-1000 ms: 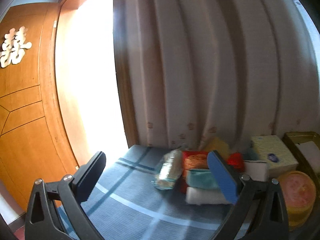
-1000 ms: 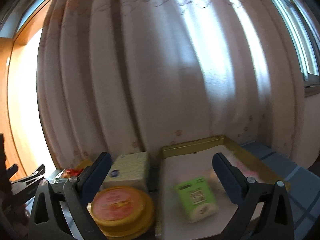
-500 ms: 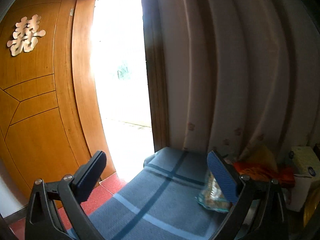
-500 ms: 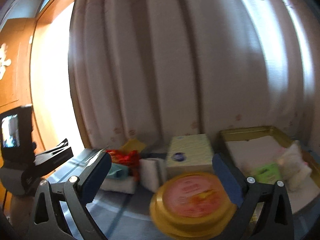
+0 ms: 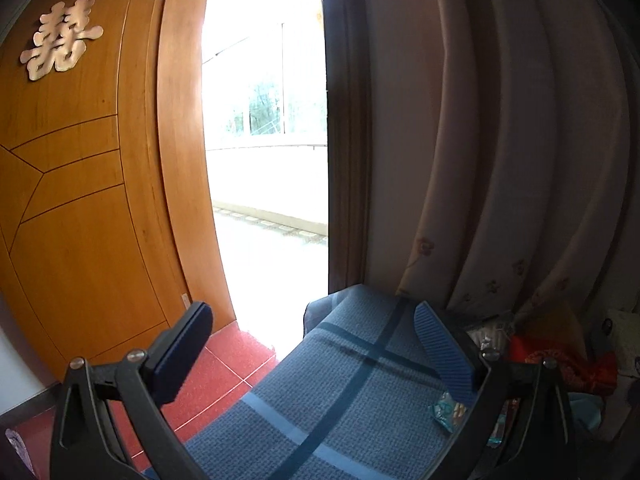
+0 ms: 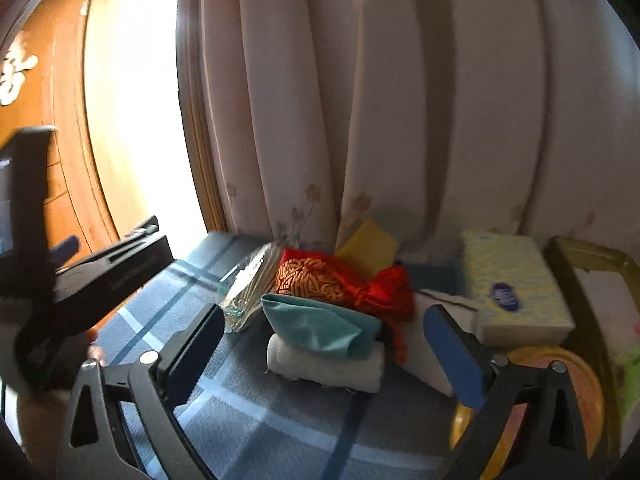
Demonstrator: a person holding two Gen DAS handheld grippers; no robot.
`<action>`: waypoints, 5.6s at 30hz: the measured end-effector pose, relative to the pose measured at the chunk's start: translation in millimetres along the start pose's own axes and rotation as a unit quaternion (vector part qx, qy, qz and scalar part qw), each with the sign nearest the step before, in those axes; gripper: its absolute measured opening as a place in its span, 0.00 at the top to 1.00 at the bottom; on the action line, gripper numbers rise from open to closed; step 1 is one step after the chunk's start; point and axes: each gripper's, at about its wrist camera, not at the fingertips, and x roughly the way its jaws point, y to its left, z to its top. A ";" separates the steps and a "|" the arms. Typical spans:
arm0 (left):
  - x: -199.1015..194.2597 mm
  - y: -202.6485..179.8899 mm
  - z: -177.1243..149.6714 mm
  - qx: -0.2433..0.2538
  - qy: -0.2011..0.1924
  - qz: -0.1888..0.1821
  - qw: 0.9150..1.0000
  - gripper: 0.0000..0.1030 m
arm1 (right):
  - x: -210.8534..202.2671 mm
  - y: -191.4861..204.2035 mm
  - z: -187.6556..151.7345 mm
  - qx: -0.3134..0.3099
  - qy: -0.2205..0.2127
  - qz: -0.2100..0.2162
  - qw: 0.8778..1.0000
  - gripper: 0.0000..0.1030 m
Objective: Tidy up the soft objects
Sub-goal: 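Grasp the teal pouch with the right gripper, then grasp the clear bag of wooden sticks with the left gripper and lift it, then carry the stick bag with left gripper while right carries teal cloth, release both in tray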
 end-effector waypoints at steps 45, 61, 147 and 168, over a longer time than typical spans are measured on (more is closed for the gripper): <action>72.1 -54.5 -16.0 0.078 0.237 -0.120 0.961 0.62 | -28.8 -40.3 -6.0 0.053 -0.047 0.095 0.993 0.85; -49.3 -50.3 -8.5 0.077 -0.031 -0.071 0.994 0.68 | -54.7 -26.0 -9.8 0.006 -0.121 0.026 0.992 0.85; -211.8 -217.4 -63.4 0.107 -0.089 -0.346 0.928 0.68 | -163.2 -243.2 -42.2 0.062 -0.227 -0.183 0.954 0.84; -204.3 -315.1 -76.7 0.163 0.008 -0.385 0.908 0.67 | -132.9 -314.2 -17.8 0.128 -0.128 -0.158 0.971 0.84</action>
